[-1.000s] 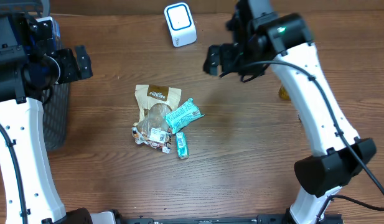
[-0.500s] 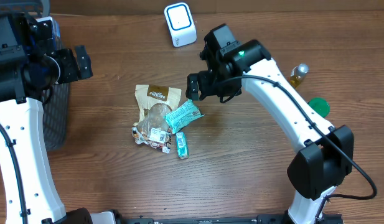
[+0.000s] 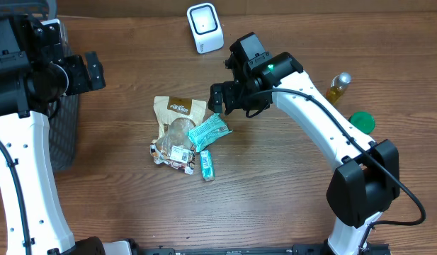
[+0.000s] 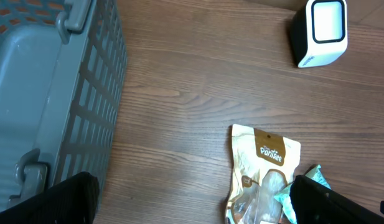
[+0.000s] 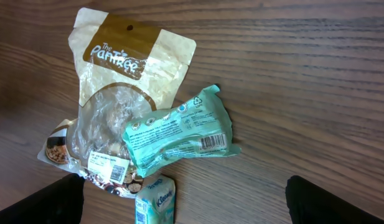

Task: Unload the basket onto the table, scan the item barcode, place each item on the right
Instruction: 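Move the right gripper left over the mint-green wipes packet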

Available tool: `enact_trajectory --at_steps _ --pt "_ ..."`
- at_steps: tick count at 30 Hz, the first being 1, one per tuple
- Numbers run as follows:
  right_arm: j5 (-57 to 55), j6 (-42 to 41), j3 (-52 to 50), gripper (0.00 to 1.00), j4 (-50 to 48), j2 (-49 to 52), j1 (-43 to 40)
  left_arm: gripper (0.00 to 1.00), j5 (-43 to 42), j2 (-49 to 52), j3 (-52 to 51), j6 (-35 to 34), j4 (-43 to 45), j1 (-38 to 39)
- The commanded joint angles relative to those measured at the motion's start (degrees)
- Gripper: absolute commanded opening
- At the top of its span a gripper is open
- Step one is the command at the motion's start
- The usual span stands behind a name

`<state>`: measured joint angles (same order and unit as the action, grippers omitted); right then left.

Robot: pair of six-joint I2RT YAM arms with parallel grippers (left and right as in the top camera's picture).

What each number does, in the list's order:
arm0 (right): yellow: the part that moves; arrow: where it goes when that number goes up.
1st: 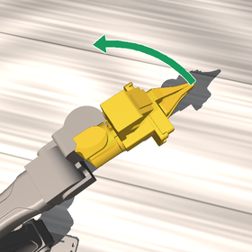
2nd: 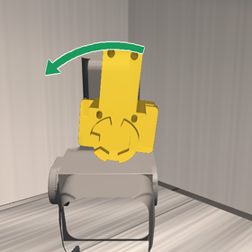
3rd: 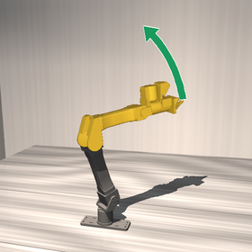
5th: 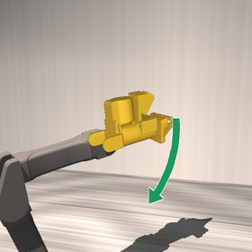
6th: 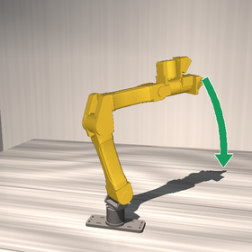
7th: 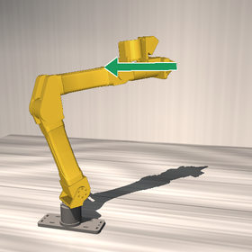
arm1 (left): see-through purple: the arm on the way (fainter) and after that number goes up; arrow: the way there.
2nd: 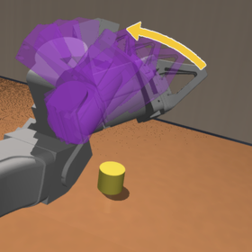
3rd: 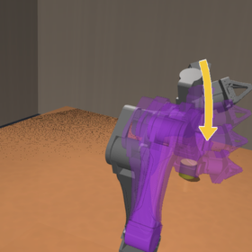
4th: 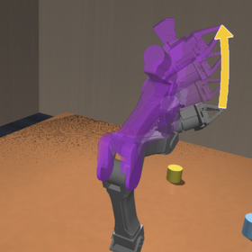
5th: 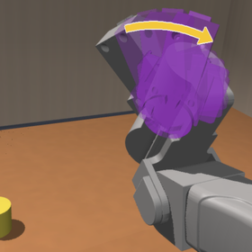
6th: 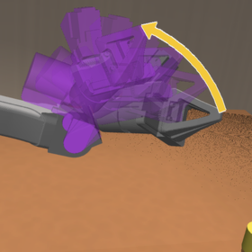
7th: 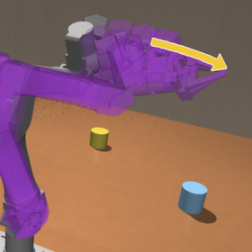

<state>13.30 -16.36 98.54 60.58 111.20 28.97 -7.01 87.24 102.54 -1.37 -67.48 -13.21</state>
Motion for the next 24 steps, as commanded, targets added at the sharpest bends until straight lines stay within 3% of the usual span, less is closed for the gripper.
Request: enact_trajectory --at_steps 1,24 --pt "0.3 -1.0 -0.4 1.0 -0.6 0.0 0.3 1.0 0.1 0.1 0.6 -0.3 0.2 0.2" --pt "-0.4 -1.5 -0.5 1.0 -6.2 0.0 0.3 0.99 0.1 0.1 0.6 -0.3 0.2 0.2"
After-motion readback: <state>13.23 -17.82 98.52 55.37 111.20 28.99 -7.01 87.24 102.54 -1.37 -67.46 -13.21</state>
